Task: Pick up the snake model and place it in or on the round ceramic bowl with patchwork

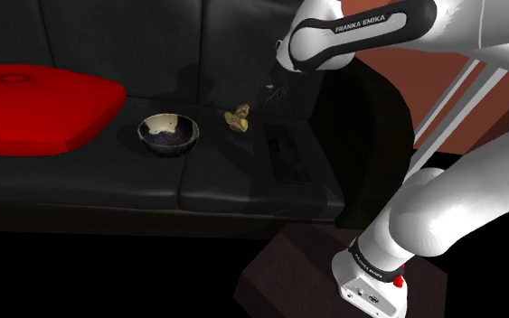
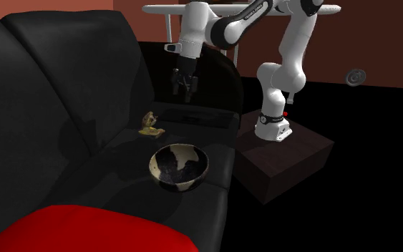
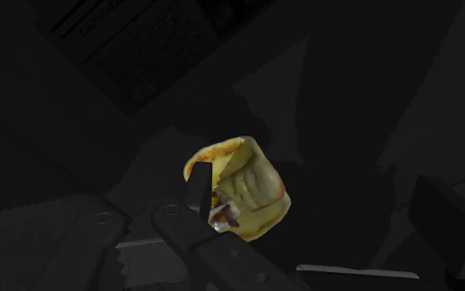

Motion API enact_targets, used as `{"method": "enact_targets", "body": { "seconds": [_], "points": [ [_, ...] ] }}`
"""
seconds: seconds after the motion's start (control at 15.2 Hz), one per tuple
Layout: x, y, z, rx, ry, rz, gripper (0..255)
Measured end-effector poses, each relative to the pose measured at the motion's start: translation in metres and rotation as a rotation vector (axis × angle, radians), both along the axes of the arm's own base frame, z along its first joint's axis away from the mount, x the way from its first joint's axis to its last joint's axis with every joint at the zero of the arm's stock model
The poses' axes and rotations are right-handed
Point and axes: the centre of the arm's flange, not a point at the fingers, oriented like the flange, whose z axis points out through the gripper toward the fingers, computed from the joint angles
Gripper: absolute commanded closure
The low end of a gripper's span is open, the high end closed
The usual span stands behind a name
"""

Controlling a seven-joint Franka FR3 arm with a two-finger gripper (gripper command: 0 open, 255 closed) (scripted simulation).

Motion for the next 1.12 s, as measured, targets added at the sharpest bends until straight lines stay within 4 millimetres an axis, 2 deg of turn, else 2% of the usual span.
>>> {"method": "enact_targets", "body": {
  "seconds": [0.53, 1.12],
  "points": [
    [0.078, -0.036, -0.041, -0.041, -0.085, 0.044, 0],
    [0.103, -0.042, -0.080, -0.048, -0.099, 0.051, 0]
  ]
}}
